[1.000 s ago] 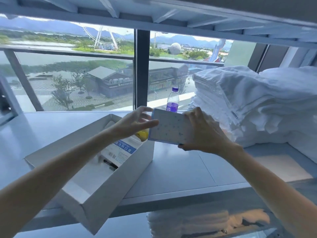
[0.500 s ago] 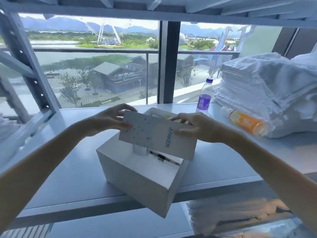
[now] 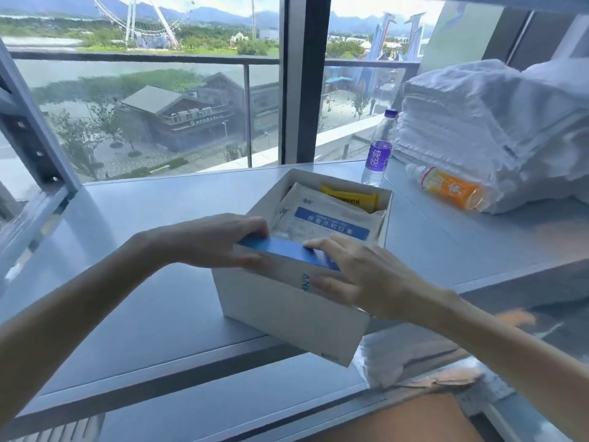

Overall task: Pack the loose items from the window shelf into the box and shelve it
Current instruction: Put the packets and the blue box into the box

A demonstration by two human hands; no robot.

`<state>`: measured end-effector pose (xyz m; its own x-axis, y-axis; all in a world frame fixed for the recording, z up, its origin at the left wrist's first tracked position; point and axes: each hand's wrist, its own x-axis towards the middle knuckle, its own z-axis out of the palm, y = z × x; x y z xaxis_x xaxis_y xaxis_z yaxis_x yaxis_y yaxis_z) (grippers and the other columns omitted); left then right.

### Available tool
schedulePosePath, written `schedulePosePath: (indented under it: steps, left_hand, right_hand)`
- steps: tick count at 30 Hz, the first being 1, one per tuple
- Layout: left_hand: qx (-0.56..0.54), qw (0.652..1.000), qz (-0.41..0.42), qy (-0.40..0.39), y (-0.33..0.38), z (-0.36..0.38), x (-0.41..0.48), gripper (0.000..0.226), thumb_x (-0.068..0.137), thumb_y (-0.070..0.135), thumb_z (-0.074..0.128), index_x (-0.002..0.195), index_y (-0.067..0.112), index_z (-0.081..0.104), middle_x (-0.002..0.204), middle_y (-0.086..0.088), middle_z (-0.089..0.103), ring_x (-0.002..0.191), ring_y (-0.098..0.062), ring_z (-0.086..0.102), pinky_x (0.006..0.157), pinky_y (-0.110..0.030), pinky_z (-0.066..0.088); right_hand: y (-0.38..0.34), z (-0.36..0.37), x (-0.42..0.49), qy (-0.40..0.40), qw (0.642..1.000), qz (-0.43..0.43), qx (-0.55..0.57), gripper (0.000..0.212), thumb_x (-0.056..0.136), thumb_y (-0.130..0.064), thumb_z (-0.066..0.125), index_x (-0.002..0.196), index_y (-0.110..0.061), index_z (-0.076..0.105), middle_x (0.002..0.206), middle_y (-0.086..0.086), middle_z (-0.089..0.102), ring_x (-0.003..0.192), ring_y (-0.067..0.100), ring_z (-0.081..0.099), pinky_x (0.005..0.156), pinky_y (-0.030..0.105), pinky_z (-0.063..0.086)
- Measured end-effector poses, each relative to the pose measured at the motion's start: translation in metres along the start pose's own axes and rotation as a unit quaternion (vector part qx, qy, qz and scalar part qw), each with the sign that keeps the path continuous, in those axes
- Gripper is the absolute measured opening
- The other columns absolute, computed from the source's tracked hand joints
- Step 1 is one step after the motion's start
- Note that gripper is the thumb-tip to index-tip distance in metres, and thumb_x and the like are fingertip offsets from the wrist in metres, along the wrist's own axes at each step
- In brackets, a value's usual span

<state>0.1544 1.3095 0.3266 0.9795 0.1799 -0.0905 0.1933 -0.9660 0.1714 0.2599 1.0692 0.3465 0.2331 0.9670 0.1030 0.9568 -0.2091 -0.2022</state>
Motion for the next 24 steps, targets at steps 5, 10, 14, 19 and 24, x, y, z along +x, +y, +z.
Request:
schedulePosePath:
  steps: [5,10,14,19,24]
  left_hand:
    - [0.081,0.99,0.091,0.077,0.031,-0.003,-0.032,0.08,0.068,0.082,0.028,0.125,0.028,0.043,0.122,0.012,0.051,0.107,-0.011,0.049,0.088,-0.02,0.033]
    - [0.121,0.971,0.15,0.142,0.024,0.008,-0.033,0.073,0.07,0.081,0.04,0.119,0.026,0.043,0.111,0.009,0.056,0.097,-0.013,0.054,0.084,-0.025,0.04]
    - [0.11,0.967,0.168,0.157,0.022,0.012,-0.026,0.063,0.072,0.072,0.055,0.11,0.023,0.05,0.104,0.007,0.059,0.091,-0.016,0.058,0.076,-0.023,0.038]
    - [0.097,0.971,0.187,0.112,0.013,0.004,-0.023,0.058,0.074,0.075,0.039,0.106,0.027,0.044,0.1,0.011,0.054,0.091,-0.006,0.045,0.076,-0.017,0.03]
    - [0.109,0.981,0.151,0.053,-0.012,-0.009,-0.02,0.056,0.072,0.077,0.042,0.109,0.035,0.038,0.104,0.017,0.049,0.096,-0.002,0.039,0.083,-0.017,0.028]
  right_hand:
    - [-0.006,0.011,-0.014,0.074,0.997,-0.007,0.005,0.055,0.089,-0.054,0.041,0.137,-0.028,0.037,0.117,-0.003,0.055,0.094,0.021,0.06,0.076,0.034,0.051]
    - [0.0,0.02,-0.029,0.053,0.997,-0.022,0.055,0.071,0.081,-0.073,0.033,0.14,-0.033,0.027,0.124,-0.006,0.05,0.108,0.016,0.053,0.084,0.03,0.052]
    - [0.007,0.022,-0.034,0.055,0.997,-0.055,0.008,0.083,0.075,-0.052,0.062,0.143,-0.024,0.025,0.127,-0.004,0.05,0.103,0.017,0.057,0.08,0.03,0.054]
    - [0.002,0.022,-0.032,0.087,0.994,-0.067,-0.025,0.077,0.074,-0.04,0.066,0.14,-0.011,0.038,0.122,0.002,0.059,0.096,0.022,0.063,0.072,0.033,0.058]
    - [-0.025,0.038,-0.013,0.093,0.994,-0.05,-0.022,0.069,0.08,-0.041,0.058,0.139,-0.012,0.037,0.128,0.005,0.055,0.092,0.025,0.064,0.066,0.04,0.059]
